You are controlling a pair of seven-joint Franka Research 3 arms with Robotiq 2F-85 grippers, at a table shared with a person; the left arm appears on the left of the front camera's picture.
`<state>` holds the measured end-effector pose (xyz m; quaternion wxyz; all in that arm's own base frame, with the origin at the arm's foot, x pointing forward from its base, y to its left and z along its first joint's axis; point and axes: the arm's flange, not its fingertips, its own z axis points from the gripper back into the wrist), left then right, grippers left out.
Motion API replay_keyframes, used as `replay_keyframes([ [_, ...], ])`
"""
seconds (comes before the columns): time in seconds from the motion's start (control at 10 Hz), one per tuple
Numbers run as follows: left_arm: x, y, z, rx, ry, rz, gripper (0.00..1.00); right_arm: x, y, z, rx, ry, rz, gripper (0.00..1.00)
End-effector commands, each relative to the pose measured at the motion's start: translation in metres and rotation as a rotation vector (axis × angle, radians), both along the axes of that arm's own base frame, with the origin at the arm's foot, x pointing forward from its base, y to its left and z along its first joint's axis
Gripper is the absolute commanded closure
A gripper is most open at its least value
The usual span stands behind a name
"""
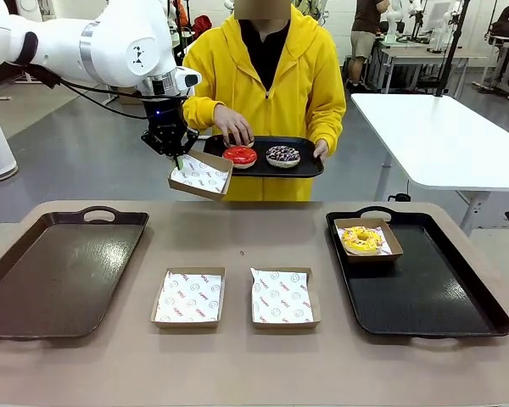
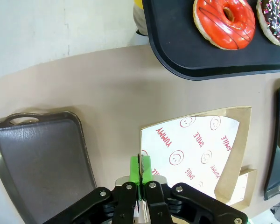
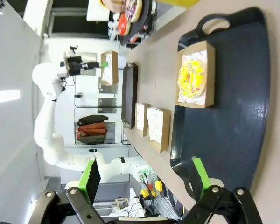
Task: Individually package the donuts and arrange them on the tray.
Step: Place the picked Paper togo box on the Handle tray while simultaneously picking up another Paper togo box from the table with the other hand.
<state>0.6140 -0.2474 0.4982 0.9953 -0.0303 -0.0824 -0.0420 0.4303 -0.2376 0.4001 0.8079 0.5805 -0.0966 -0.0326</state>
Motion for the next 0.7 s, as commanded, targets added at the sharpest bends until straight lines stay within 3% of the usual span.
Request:
replay_keyframes([
  [0.0,-0.0040,0.0029,0.0016,0.002,-0.006,-0.004,1.00,-0.0046,-0.0070,-0.0032,0.016,0.023,-0.014,0.00],
  [0.6,-0.0040,0.0029,0.0016,0.002,-0.006,-0.004,1.00,-0.0046,-0.0070,-0.0032,0.016,0.023,-0.014,0.00],
])
